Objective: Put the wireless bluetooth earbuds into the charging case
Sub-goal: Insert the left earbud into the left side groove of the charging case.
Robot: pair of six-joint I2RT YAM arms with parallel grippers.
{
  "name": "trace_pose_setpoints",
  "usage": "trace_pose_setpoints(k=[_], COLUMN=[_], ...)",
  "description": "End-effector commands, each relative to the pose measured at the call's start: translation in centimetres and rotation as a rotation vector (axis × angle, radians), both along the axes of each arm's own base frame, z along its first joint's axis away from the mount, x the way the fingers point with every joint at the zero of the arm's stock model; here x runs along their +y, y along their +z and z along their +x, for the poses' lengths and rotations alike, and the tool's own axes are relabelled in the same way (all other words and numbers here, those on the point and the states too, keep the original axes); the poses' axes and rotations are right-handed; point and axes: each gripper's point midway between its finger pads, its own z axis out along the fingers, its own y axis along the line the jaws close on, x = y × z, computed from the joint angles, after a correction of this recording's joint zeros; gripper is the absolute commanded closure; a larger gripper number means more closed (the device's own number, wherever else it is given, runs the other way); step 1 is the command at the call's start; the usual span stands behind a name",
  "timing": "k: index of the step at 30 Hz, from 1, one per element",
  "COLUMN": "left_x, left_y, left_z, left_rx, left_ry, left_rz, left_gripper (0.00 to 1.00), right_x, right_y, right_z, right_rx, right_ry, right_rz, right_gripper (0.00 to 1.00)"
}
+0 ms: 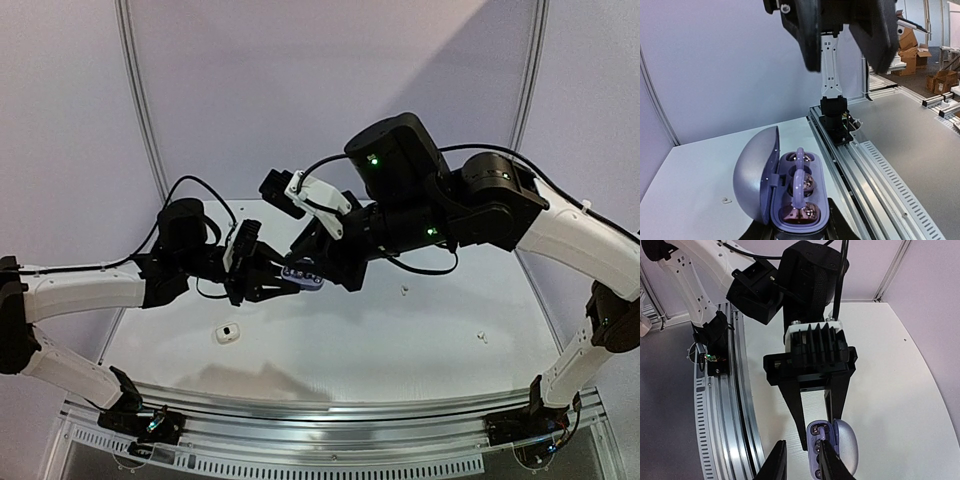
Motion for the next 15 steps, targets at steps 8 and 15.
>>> trace_pose_setpoints(k=[8,15], left_x=[-0.4,-0.3], left_y=[-0.9,-1.2], left_z=[-1.1,-1.6], left_rx=[-0.074,-0.112], left_ry=[0.063,0.057], left_rz=[0.010,0.011], left_gripper=[1.00,1.00], right_x=[-0.5,-0.2], right_y=[-2.3,-3.0], right_z=[-0.4,0.0], right_rx=[-0.029,-0.065], right_ry=[-0.064,-0.067], right_rz=[-0.057,-0.063], right_gripper=[0.73,0.73])
